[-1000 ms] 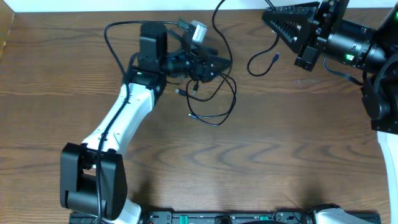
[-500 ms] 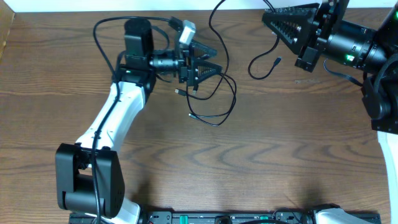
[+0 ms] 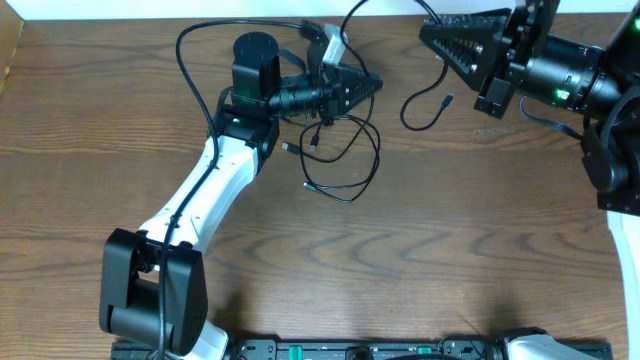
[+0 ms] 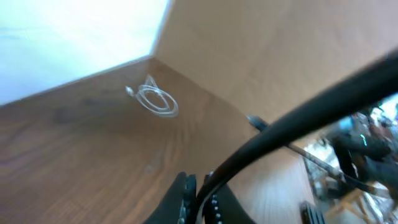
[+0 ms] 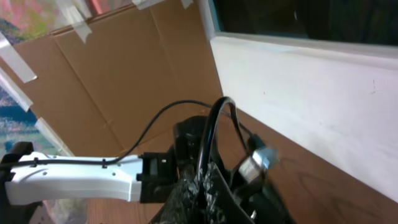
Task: Untangle cables
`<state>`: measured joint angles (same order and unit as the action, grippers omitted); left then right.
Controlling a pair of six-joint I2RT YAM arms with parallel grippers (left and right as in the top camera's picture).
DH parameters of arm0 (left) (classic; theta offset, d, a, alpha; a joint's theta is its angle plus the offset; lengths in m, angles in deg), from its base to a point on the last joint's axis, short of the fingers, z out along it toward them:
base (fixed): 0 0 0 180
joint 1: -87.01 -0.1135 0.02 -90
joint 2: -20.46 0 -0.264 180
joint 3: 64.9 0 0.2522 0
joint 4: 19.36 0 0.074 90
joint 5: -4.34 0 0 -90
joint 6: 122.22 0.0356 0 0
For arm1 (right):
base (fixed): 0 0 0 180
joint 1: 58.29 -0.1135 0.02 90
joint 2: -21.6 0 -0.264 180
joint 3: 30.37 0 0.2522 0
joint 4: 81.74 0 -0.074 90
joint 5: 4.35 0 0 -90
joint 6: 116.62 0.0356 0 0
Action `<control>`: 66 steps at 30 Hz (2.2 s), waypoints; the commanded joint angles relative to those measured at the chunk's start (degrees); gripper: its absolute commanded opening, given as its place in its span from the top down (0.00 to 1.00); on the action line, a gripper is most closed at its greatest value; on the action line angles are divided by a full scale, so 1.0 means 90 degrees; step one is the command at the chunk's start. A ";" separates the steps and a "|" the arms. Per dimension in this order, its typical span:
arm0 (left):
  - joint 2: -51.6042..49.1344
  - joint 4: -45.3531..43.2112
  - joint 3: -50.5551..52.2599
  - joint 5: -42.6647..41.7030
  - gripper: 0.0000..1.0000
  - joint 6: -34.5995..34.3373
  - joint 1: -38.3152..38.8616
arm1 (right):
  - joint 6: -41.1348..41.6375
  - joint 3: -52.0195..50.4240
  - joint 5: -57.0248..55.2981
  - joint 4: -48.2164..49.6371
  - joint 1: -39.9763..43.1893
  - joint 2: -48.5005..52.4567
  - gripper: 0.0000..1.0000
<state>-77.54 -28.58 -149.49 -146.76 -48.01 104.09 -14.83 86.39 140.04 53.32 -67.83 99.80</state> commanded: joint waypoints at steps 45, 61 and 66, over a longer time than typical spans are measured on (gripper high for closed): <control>0.1209 -0.2987 -0.0158 0.1695 0.93 -0.9000 -0.1413 | -0.2460 0.0032 0.1911 -0.0311 -0.0952 0.3140 0.72; 0.1212 -0.3614 -0.0158 0.1753 0.93 -1.0008 -0.1180 | -0.1785 0.0032 0.1066 0.1086 -0.1625 0.3150 0.39; 0.1212 -0.3628 -0.0158 0.1753 0.92 -1.0086 -0.1183 | -0.1311 0.0032 0.0719 0.1064 -0.1610 0.3150 0.96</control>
<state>-67.18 -60.49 -149.65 -131.55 -137.67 93.49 -30.76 86.39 149.11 62.94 -82.36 127.78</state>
